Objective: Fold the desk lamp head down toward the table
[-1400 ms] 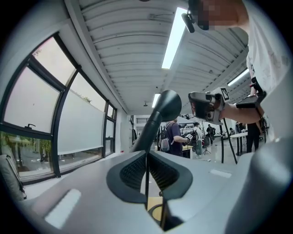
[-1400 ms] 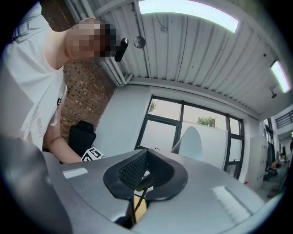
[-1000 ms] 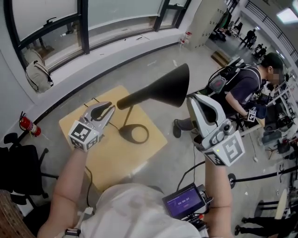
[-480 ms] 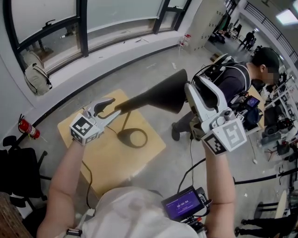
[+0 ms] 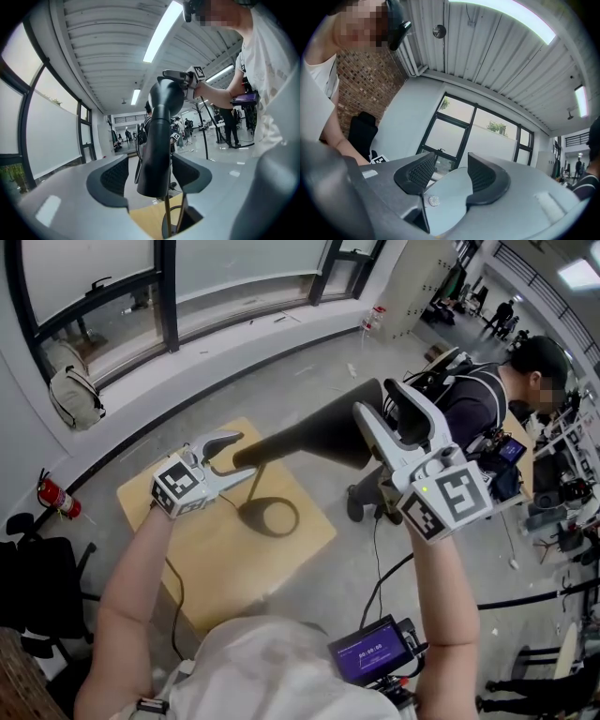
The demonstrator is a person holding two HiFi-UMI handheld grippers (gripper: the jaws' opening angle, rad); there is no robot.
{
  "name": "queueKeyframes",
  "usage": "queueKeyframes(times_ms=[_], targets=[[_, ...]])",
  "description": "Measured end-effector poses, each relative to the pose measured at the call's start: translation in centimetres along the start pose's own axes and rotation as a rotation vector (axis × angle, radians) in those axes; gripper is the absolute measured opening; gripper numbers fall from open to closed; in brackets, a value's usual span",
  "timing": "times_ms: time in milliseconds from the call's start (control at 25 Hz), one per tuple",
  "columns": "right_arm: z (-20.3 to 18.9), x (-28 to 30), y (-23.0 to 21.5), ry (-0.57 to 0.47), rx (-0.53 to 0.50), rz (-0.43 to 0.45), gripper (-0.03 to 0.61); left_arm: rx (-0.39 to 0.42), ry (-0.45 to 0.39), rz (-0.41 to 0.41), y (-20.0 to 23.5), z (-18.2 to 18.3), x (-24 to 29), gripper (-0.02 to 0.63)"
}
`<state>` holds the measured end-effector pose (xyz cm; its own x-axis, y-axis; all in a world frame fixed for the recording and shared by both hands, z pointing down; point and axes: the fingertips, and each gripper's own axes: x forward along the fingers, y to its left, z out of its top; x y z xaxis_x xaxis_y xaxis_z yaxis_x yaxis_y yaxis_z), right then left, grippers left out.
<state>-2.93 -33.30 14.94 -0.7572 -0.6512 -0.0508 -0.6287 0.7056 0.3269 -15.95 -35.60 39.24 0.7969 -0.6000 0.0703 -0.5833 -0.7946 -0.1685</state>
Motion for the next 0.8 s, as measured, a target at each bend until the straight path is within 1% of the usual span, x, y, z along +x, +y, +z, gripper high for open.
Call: queueKeyframes(times_ms=[160, 280, 400, 440, 480, 520, 640, 800], targets=[[-0.5, 0.4, 0.1, 0.028, -0.004, -0.019, 0.244, -0.009, 0.038, -0.068, -0.8, -1.2, 1.1, 0.304], [-0.8, 0.3, 0.1, 0.038, -0.010, -0.036, 0.244, -0.025, 0.059, -0.091, -0.9, -2.1, 1.9, 0.302], [-1.2, 0.4, 0.0, 0.053, -0.021, -0.045, 0.245, -0.034, 0.063, -0.099, -0.8, -2.7, 2.3, 0.299], [-1.3, 0.4, 0.0, 0.057, -0.024, -0.046, 0.245, -0.035, 0.060, -0.100, -0.8, -2.7, 2.3, 0.286], [-1.4, 0.4, 0.0, 0.062, -0.024, -0.047, 0.245, -0.036, 0.057, -0.101, -0.9, -2.7, 2.3, 0.259], [-1.4, 0.4, 0.0, 0.067, -0.023, -0.048, 0.245, -0.037, 0.055, -0.099, -1.0, -2.6, 2.2, 0.250], [-1.4, 0.4, 0.2, 0.081, -0.026, -0.057, 0.244, -0.037, 0.054, -0.093, -1.0, -2.5, 2.1, 0.250], [-1.5, 0.5, 0.5, 0.108, -0.057, -0.063, 0.238, -0.038, 0.053, -0.081, -1.1, -2.6, 2.0, 0.249]])
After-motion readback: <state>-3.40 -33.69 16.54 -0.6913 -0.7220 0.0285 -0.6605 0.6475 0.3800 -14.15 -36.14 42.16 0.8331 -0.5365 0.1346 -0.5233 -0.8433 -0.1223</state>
